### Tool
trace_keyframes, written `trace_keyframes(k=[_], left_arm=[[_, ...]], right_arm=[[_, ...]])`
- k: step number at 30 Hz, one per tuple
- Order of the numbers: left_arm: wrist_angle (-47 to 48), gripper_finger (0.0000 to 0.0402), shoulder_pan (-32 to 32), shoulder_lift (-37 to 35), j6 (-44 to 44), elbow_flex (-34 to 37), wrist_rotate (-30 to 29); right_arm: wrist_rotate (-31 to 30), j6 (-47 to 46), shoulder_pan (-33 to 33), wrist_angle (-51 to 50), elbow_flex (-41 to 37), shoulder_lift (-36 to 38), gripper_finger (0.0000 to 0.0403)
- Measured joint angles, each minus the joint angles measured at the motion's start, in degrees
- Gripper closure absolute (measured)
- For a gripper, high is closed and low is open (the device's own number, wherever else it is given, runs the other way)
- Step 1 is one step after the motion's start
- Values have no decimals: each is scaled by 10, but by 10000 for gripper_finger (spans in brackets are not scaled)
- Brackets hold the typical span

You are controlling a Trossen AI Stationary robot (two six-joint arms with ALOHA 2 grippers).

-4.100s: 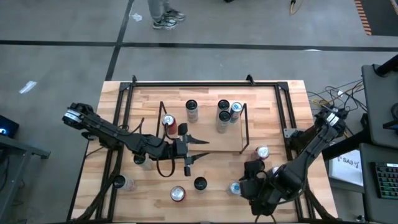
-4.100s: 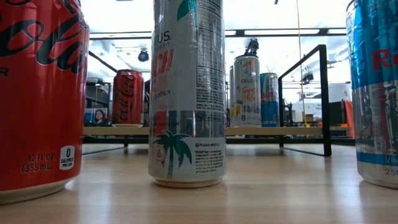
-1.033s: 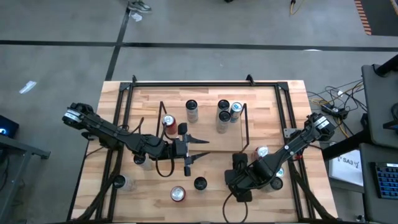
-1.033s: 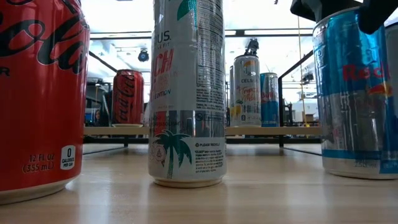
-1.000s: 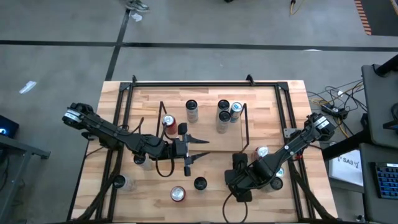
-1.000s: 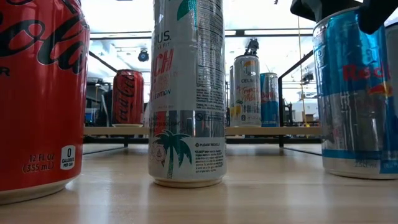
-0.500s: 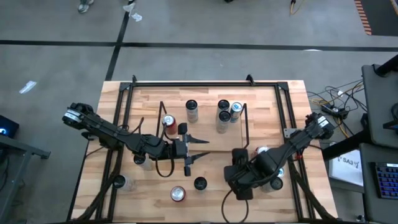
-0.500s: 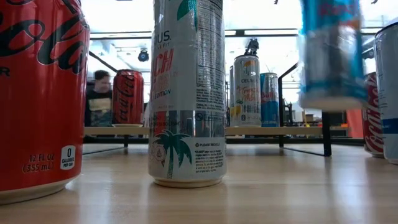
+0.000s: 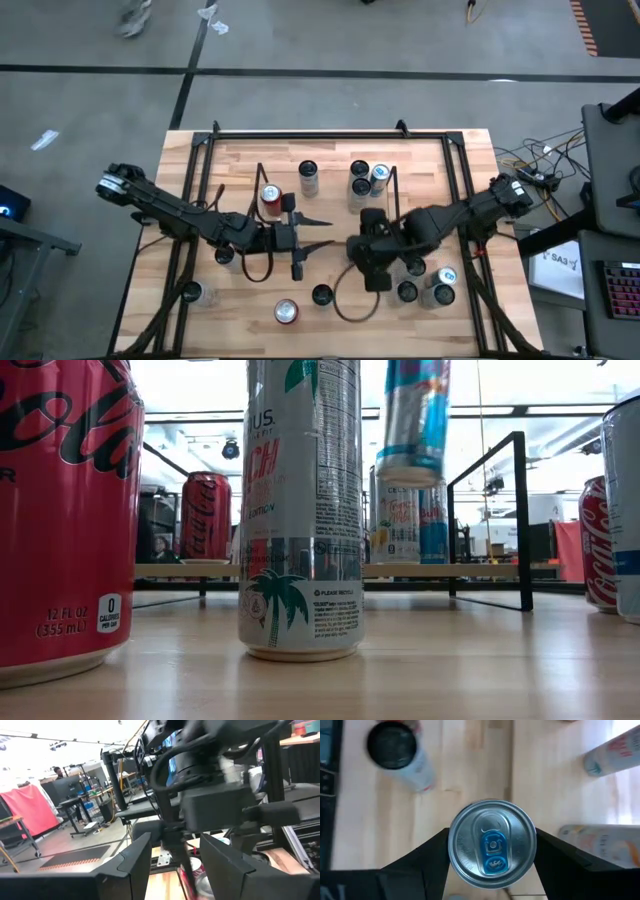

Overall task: Place canned beverage on shelf
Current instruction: Put the left blue soda can on the shelf aligned with the other blue soda can

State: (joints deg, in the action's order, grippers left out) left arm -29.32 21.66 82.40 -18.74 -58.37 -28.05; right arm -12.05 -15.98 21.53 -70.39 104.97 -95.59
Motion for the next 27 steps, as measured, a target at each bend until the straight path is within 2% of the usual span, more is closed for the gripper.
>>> trace_keyframes(k=[11,15,21,27], left_arm=[[27,249,0,-9,-33,0,-15],[42,249,0,-9,-34,0,-53],[54,249,0,-9,-36,0,-55],[56,249,0,-9,-39,0,-55]], right_arm=[[0,51,-87,-66,-2,0,172],[6,68,-92,-73,-3,2,172],[21,76,-92,-71,-12,19,172],[16,69,-92,-33,-62,50,172]])
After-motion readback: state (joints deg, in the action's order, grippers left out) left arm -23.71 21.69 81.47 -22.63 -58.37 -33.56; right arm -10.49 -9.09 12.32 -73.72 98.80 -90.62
